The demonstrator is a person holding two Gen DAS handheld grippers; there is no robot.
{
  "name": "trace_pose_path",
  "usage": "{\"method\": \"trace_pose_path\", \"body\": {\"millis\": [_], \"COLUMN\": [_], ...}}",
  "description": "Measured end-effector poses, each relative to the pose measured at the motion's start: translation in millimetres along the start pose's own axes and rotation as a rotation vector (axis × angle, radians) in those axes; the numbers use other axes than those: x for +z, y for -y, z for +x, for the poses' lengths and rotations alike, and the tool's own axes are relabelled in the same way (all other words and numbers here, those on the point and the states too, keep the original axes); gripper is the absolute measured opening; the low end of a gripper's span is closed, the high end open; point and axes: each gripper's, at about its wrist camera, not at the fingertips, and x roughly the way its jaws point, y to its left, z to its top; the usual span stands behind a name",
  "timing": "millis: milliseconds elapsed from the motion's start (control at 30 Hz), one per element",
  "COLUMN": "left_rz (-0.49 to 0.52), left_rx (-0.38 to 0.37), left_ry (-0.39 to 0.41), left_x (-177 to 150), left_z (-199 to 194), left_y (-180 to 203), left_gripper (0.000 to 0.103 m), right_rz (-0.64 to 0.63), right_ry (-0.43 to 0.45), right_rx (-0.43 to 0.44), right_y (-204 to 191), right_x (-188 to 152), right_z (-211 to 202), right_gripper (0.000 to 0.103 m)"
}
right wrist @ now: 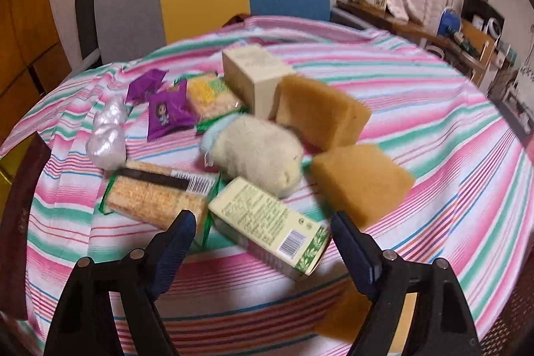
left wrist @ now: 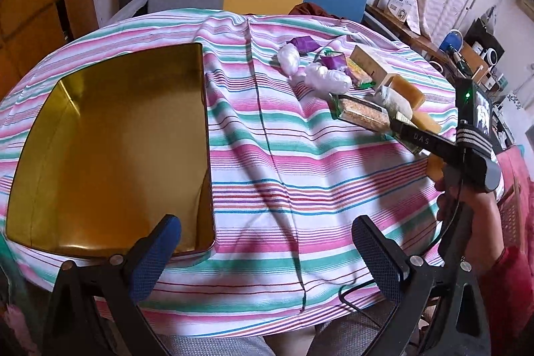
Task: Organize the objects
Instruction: 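Move both grippers from the gold tin toward the cluster of items, then grasp the small cream-and-green barcode box with the right gripper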
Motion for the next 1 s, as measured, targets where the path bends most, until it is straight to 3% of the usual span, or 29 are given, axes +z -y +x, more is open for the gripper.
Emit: {"method": "trace_pose_path", "body": {"millis": [233,400,467,533,633,867,1000], "left_rz": [-0.005,-0.002,-0.005,-0.009,-0.009,0.089,0.122], "left_rx": [0.001,0.009,0.014,0.016,0.023,0.019,-0.047], "left_ry": [-0.009,-0.011,-0.007,-0.003,0.000,0.095,0.066], "left_x": [0,0,0,1,6,26,54], "left_z": [4,4,3,3,6,9,28], "left_y": [4,5,4,2,3,24,39], "left_gripper": [0.103,0.103,0.103,0.103,0.103,0.103,0.103], "right_rz": [0.026,0.029,0.057,0.082,0.076,0.130,0.136], "right_ry": [-0.025,0.006,0.012,0.001,-0.002,0.105,0.163], "right_rx": [0.178,0.142,0.150,0.165,0.145,0.178,0.122], "right_y": [-18,-19,-13,-6,-3,2,1], "right_x": [-7,-4,-3,-4,-7,-22,-28], "right_z": [-5,-6,-4,0,4,-2,-7], "right_gripper": [0.085,0.084,0.073,0.055,0.038,0.035,0.035]}}
